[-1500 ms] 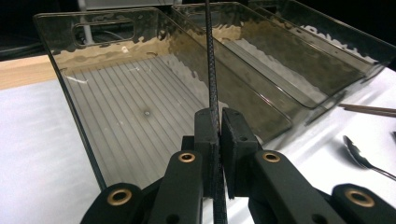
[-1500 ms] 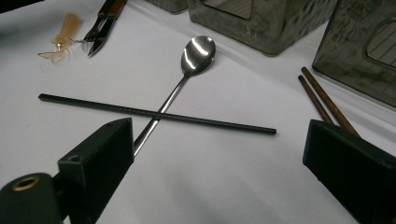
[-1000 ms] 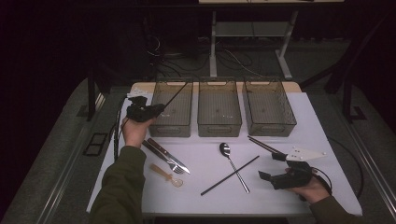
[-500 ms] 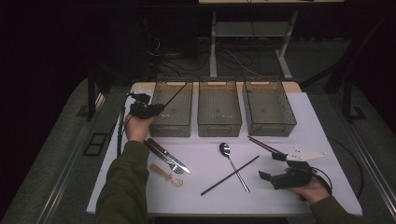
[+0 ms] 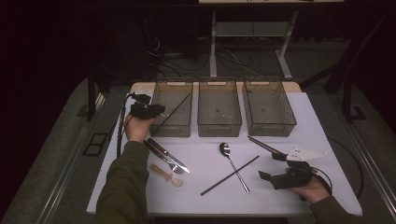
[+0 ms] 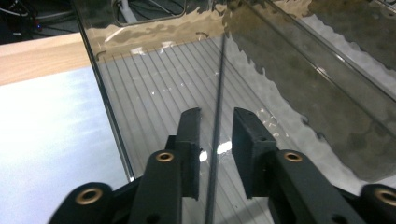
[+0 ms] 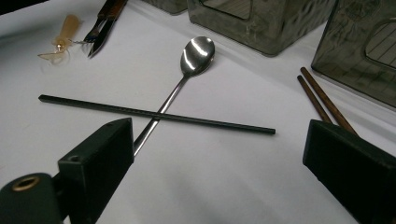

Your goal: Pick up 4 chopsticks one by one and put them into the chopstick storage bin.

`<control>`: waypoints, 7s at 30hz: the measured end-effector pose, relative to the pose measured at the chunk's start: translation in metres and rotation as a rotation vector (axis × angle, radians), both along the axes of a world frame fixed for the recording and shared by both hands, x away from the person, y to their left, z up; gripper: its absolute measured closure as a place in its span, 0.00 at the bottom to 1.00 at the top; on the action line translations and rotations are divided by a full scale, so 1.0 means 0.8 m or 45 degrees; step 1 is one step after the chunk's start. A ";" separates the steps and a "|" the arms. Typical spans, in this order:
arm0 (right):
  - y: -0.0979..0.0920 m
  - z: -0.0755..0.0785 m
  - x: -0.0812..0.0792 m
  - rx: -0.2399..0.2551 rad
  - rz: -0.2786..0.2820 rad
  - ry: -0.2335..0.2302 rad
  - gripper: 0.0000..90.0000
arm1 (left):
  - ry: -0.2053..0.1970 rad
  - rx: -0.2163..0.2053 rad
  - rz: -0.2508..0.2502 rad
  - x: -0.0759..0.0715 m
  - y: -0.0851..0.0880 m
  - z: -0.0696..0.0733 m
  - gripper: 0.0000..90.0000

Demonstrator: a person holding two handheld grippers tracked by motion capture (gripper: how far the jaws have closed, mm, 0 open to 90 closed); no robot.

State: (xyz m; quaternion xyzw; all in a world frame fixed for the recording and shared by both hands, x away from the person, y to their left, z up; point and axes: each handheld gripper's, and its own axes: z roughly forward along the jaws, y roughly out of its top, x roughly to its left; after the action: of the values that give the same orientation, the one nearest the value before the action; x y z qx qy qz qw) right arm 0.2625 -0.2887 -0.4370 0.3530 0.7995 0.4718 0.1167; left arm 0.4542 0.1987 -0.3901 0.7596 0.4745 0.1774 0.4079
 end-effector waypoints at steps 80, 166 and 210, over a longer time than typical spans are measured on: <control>-0.009 0.000 -0.004 0.019 -0.048 -0.009 0.10 | -0.143 -0.072 -0.551 -0.179 -0.084 -0.012 0.07; -0.003 0.001 -0.003 0.011 -0.032 -0.009 0.10 | 0.166 0.048 -0.797 -0.233 -0.203 -0.078 0.94; -0.002 0.001 -0.004 0.011 -0.022 -0.011 0.10 | 0.148 -0.026 -0.881 -0.220 -0.165 -0.045 0.94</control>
State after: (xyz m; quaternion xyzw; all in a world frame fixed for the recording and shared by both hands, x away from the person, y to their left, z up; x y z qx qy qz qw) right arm 0.2596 -0.2901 -0.4363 0.3585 0.7939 0.4756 0.1228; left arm 0.2779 0.0665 -0.4258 0.8802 0.2132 -0.0198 0.4236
